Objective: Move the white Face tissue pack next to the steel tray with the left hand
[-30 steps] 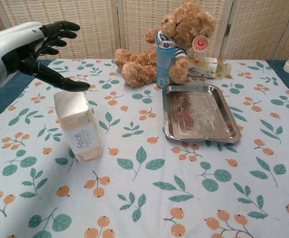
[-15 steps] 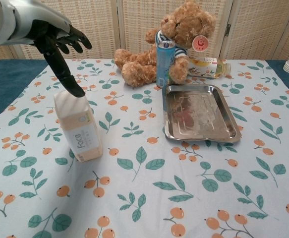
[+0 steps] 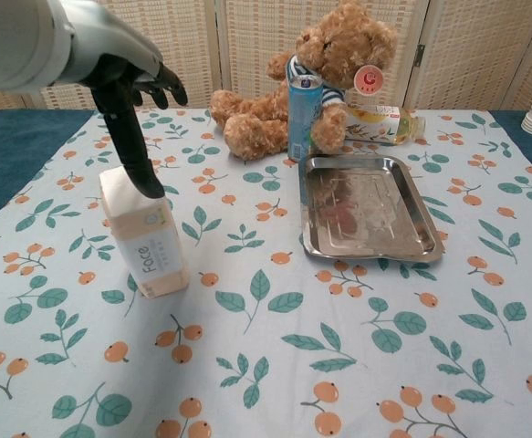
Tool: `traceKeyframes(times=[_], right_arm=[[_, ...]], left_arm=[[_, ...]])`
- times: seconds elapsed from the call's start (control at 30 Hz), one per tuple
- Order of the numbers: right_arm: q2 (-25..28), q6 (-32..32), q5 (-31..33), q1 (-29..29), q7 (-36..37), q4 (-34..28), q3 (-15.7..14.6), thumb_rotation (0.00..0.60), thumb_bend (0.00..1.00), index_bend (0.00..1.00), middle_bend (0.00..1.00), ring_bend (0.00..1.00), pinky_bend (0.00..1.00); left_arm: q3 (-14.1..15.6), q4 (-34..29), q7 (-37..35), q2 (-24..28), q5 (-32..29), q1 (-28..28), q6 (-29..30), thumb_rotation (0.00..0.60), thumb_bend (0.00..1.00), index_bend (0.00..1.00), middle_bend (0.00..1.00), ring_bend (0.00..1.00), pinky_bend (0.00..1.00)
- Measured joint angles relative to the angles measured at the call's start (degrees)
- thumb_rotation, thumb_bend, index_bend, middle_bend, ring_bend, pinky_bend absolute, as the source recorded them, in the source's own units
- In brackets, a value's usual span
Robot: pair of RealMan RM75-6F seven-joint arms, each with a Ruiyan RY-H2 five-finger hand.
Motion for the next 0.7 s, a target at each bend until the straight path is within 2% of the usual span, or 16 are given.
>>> traceKeyframes(times=[0.13,0.43,0.7], right_arm=[[0.35,-0.82,0.50,0.31,0.41,0.00,0.01,0.600,0.12,0.02,0.00,0.00,0.00],[1.00,-0.96,0.29,0.43,1.64,0.00,0.09,0.600,0.12,0.02,0.00,0.00,0.00],[1.61,-0.66,-0.44,0.20,2.85,0.00,0.05,0.600,0.12,0.02,0.00,0.00,0.00]], left_arm=[[1.92,3.41,-0.47,-1.72,0.66,-0.38,0.46,0.600,0.16,0.00,0.04,0.00,0.07],[0.12,5.66,-0.56,-3.62,-1.82,-0.84,0.06,0.600,0.16,0.00,0.06,0.00,0.08],[1.98,8.35,-0.57,-4.89,-1.04,-0.72,-0.22,0.600,0.16,0.00,0.07,0.00,0.09]])
